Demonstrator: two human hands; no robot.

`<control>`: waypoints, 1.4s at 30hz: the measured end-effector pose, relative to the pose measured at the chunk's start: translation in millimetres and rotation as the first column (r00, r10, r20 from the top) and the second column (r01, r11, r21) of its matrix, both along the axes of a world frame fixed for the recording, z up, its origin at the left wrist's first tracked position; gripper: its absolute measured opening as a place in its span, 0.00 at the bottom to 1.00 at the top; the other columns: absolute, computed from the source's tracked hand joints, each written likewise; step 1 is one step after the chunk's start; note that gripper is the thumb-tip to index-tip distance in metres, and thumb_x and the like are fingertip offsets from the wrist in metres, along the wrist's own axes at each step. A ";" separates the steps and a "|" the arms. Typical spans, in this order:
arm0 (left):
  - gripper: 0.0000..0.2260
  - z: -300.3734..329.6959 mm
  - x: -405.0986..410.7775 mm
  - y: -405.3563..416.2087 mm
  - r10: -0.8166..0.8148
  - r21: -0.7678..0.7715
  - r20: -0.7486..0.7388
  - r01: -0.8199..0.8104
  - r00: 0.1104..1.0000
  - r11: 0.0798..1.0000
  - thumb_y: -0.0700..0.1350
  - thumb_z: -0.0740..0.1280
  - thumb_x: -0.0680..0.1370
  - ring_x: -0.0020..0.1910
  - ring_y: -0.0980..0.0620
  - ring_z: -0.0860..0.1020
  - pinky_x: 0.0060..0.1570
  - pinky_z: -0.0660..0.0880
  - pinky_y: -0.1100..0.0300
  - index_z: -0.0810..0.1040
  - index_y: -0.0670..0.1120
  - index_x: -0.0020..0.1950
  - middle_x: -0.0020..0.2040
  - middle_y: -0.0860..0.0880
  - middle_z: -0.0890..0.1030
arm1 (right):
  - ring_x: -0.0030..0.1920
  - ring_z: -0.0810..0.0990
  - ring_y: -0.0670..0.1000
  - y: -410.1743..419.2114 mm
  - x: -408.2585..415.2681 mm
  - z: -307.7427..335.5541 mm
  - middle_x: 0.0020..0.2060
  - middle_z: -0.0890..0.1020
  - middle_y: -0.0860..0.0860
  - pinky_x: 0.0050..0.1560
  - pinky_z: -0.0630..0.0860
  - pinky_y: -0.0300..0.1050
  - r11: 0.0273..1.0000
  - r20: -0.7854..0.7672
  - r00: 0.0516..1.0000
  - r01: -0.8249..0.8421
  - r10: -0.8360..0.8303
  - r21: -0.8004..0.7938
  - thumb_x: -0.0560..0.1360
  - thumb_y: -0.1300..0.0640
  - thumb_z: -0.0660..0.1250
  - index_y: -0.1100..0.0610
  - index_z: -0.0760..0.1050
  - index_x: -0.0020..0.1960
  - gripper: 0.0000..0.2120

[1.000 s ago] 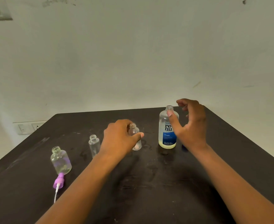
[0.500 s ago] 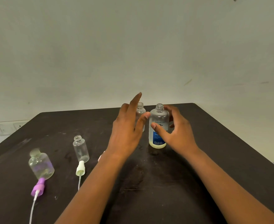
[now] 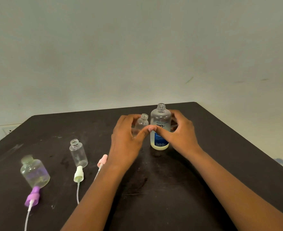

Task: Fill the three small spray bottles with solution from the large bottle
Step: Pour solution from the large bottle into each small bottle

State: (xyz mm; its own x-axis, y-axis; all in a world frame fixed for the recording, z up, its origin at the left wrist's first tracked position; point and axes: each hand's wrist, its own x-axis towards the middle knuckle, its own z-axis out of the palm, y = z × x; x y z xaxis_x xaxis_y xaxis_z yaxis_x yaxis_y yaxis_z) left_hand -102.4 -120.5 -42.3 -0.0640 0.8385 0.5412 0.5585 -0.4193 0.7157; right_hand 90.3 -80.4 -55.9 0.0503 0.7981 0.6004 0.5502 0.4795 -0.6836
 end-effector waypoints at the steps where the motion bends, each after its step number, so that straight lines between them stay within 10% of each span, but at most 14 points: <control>1: 0.31 -1.3 -0.6 0.4 0.002 -0.013 0.013 -0.002 1.000 1.000 0.68 0.67 0.70 0.48 0.59 0.81 0.49 0.81 0.61 0.78 0.52 0.67 0.60 0.54 0.78 | 0.57 0.82 0.43 0.3 -0.6 0.3 0.57 0.84 0.43 0.56 0.83 0.49 1.000 -0.010 1.000 0.005 -0.005 0.001 0.67 0.38 0.81 0.49 0.76 0.66 0.32; 11: 0.29 -3.0 -7.7 0.5 0.066 -0.117 0.107 -0.053 0.992 0.992 0.73 0.68 0.68 0.51 0.57 0.83 0.52 0.85 0.45 0.84 0.57 0.62 0.49 0.59 0.84 | 0.54 0.83 0.43 -4.6 -2.3 8.8 0.56 0.85 0.42 0.49 0.81 0.39 0.995 -0.043 0.998 0.052 -0.049 0.084 0.65 0.31 0.77 0.47 0.76 0.64 0.34; 24: 0.13 -12.1 -6.3 5.1 0.021 -0.124 0.162 -0.001 0.987 0.992 0.55 0.79 0.75 0.46 0.66 0.84 0.44 0.78 0.73 0.85 0.55 0.57 0.47 0.61 0.86 | 0.50 0.80 0.41 -15.3 -4.2 23.6 0.53 0.81 0.35 0.49 0.81 0.42 0.945 0.023 0.981 0.180 -0.193 0.275 0.66 0.33 0.77 0.44 0.76 0.66 0.32; 29: 0.14 -12.2 -4.5 5.4 -0.001 -0.128 0.204 0.028 0.979 0.991 0.55 0.79 0.75 0.52 0.59 0.85 0.56 0.82 0.61 0.86 0.55 0.59 0.52 0.59 0.87 | 0.53 0.82 0.46 -13.3 -2.7 22.5 0.57 0.84 0.42 0.50 0.83 0.50 0.929 0.110 0.965 0.192 -0.238 0.317 0.68 0.35 0.78 0.47 0.76 0.67 0.33; 42: 0.15 -10.7 0.8 2.9 -0.009 -0.090 0.163 0.024 0.987 0.996 0.53 0.81 0.74 0.44 0.61 0.82 0.46 0.78 0.70 0.86 0.54 0.59 0.47 0.58 0.86 | 0.60 0.82 0.50 -9.1 -1.7 15.7 0.63 0.83 0.45 0.58 0.82 0.54 0.932 0.222 0.932 0.218 -0.287 0.289 0.67 0.45 0.83 0.49 0.75 0.72 0.37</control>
State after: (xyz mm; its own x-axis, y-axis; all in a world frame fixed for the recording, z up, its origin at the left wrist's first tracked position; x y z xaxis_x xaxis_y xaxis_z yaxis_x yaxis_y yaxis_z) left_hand -101.6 -117.6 -53.0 -0.1303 0.8855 0.4460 0.4254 -0.3564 0.8319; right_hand 88.6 -89.5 -40.2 0.0474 0.5971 0.8008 0.8154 0.4399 -0.3763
